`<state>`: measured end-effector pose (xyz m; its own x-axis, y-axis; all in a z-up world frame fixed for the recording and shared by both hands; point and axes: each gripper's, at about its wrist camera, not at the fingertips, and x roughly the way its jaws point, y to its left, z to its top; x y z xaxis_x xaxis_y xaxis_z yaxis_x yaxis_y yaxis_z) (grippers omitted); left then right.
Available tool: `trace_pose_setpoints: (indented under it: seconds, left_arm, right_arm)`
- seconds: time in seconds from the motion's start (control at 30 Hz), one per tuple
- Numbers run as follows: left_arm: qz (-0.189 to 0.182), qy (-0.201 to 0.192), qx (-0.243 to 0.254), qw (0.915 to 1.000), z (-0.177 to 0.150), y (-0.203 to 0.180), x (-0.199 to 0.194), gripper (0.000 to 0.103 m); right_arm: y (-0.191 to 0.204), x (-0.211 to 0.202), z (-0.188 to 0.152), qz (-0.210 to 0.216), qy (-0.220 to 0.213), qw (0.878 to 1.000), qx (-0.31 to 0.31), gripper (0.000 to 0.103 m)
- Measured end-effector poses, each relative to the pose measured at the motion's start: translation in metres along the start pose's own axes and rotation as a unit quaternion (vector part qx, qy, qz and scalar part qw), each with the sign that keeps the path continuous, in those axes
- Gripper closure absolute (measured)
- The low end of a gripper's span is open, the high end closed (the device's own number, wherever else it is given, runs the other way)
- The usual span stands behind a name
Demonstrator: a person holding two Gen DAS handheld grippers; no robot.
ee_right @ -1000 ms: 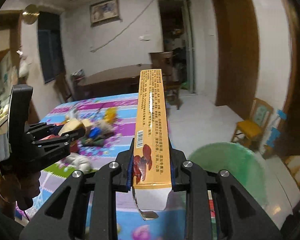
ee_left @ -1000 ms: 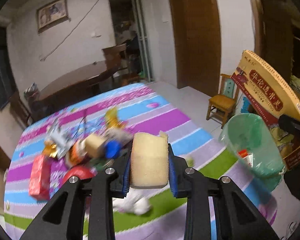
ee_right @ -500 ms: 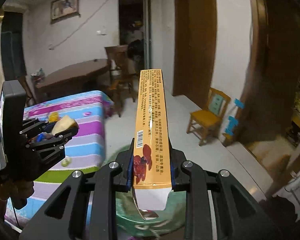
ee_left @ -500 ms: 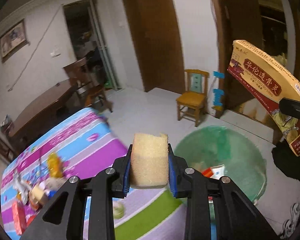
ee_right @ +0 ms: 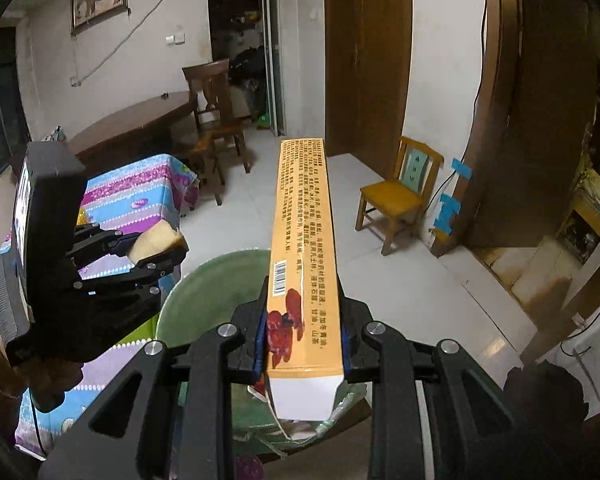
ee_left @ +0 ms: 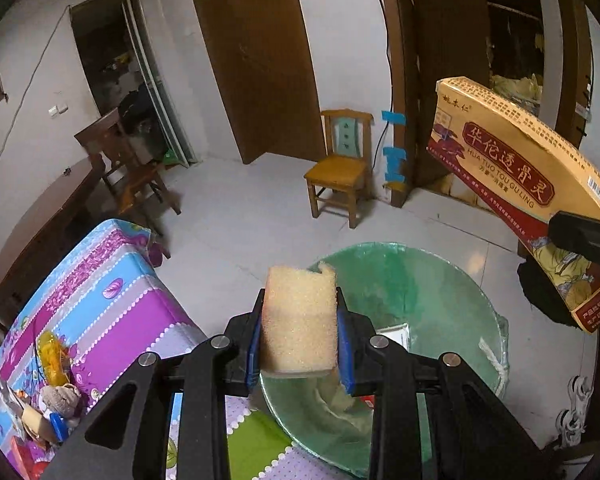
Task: Collect trash
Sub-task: 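Carry the orange box and sponge over the green bin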
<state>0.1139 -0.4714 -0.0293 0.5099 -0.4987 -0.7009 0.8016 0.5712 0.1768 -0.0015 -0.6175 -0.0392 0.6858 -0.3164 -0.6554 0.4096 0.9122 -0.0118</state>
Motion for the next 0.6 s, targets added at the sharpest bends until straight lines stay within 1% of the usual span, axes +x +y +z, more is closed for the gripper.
trace_pose_setpoints:
  seconds: [0.23,0.6]
  left_arm:
    - [-0.013,0.019,0.006,0.9997,-0.009,0.003,0.006,0.072]
    - [-0.020,0.028,0.013,0.9993,-0.015,0.003,0.013,0.072]
  right_arm:
    - [0.000,0.006,-0.003,0.011,0.021,1.000,0.006,0.078]
    - [0.000,0.015,-0.006,0.018,0.039,0.999,0.008,0.078]
